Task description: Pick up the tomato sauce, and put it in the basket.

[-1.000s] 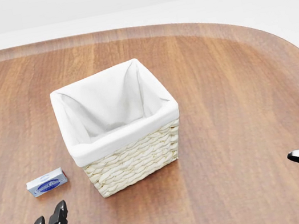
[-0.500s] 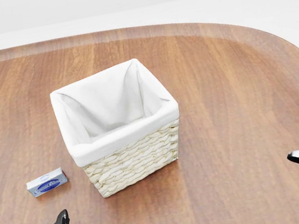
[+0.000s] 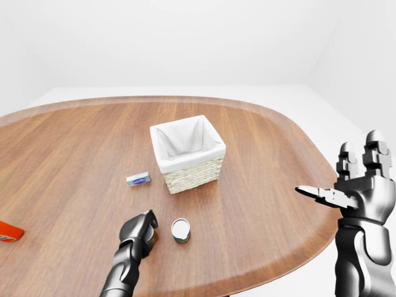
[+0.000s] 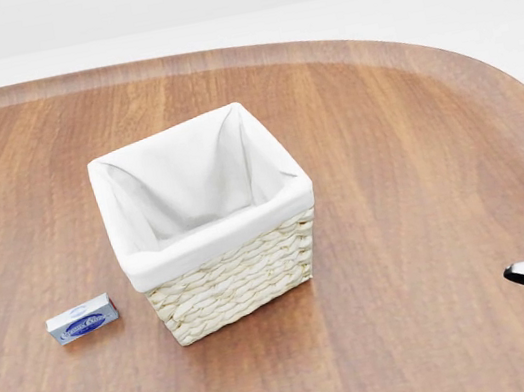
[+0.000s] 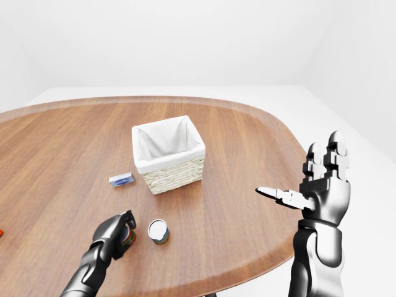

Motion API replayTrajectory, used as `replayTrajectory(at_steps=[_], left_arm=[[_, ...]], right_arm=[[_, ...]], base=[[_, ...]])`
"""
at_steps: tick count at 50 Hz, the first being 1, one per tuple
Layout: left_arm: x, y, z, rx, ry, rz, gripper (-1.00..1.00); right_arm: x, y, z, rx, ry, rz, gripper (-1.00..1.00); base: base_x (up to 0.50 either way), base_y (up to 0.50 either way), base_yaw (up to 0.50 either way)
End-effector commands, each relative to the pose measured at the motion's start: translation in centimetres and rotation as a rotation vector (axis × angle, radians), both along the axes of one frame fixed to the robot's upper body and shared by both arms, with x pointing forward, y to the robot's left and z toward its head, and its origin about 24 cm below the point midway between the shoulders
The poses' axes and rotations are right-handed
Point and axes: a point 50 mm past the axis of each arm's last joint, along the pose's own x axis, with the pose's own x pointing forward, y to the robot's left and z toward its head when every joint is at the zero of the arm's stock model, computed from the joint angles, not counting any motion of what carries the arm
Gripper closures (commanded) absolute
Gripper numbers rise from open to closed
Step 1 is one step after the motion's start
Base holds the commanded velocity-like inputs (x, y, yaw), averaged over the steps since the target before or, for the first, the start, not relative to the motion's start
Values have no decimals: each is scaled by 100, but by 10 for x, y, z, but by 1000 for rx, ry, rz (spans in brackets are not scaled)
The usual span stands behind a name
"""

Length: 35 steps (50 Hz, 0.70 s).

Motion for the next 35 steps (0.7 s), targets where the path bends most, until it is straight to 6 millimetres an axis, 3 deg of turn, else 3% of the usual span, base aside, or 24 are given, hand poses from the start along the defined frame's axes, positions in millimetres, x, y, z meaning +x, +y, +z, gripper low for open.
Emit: replayTrajectory(at_steps=[1,5,10,17,25,31,35], left_arm=[[2,1,-1,10,-9,9,100],[6,2,6,-2,-45,18,100],[29,9,61,-24,-346,80,100],[32,14,104,-19,-556,105,100],[25,28,171,-16,-907,199,100],[21,33,198,-71,-1014,207,100],[41,28,241,-259,-1065,71,100]], right_arm=[[0,0,1,-3,-5,1,-100],[-1,0,2,-4,-10,2,-100],[-1,0,1,-2,-7,2,-100],[0,1,-2,2,6,5,-100],[0,1,-2,1,9,6,-100],[0,2,-1,-1,4,7,-100],[1,2,-4,1,19,12,-100]], base=[[0,0,0],[0,0,0],[0,0,0],[0,0,0],[0,0,0],[0,0,0],[0,0,0]])
